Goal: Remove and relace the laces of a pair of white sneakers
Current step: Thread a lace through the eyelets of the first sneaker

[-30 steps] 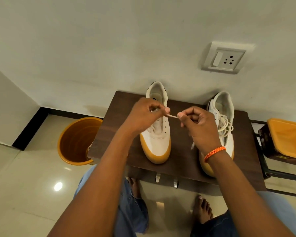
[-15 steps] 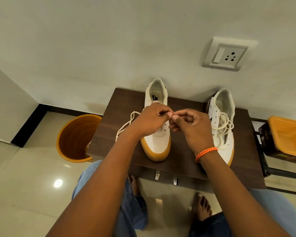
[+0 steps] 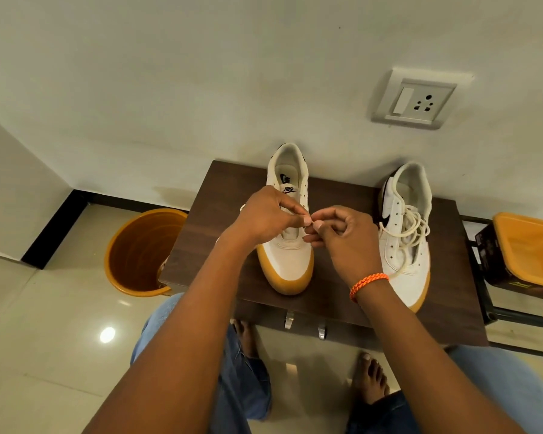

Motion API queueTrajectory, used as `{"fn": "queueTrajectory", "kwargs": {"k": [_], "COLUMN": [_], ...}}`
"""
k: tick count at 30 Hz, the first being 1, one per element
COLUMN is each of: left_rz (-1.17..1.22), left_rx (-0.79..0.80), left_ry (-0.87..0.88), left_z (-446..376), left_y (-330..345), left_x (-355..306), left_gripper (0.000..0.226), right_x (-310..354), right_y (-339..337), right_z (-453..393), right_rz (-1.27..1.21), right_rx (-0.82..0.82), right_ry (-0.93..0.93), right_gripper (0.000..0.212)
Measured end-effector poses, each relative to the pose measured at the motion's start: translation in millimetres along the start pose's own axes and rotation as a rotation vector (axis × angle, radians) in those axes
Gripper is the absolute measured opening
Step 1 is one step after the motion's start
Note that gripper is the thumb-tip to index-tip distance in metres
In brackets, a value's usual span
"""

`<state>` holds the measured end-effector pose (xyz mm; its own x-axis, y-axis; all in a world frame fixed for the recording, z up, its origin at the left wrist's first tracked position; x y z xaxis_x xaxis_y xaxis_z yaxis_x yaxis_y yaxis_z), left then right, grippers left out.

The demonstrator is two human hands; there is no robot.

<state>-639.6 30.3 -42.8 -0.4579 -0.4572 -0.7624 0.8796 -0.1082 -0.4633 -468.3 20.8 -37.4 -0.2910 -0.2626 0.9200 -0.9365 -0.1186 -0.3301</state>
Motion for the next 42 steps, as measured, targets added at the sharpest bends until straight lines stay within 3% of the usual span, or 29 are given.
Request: {"fn": "queueTrajectory", "kwargs": {"k": [7,21,26,30,34,42], "left_rz": [-0.400,-0.598,-0.717,-0.855,-0.904,-0.922], "left_rx": [-0.296,-0.349,-0.458,-0.497,-0.523,-0.424], "left_ry": [0.026,0.026,0.127,0.220,0.193,0.142], "left_z": [4,12,19,29,31,24], "left_y": [-18,-11,-9,-1,-4,7], "left_x": [0,-2,-19,-34,-36,-26], "left_gripper": [0.009,0.011,0.034,0.034,0.026,0.033], "right_x": [-26,-25,-18,-22,-25,-27], "right_y": [16,15,22,22,21,21], "right_z": [11,11,15,15,15,14], "right_rz": [0.156,0.274,0.355,0.380,0.383,0.421], "right_rx": [0.067,0.097,0.187,0.196,0.206,0.216], "right_ry": [0.082,0.050,0.013,0.034,0.047,0.036], "right_gripper": [0.025,0.017,0.037,0.039,0.040,0.041]}}
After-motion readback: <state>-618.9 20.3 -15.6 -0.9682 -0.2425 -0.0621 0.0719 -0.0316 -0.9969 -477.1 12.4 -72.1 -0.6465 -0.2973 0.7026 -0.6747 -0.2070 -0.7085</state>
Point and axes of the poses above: each hand's wrist, its own z-axis away from the middle knuckle, its own y-axis out of the palm, x = y × z, the point moved 10 cm from there along -z, towards the middle knuckle, and after that the axes turned 15 degrees about -y, right-handed, at the moved point
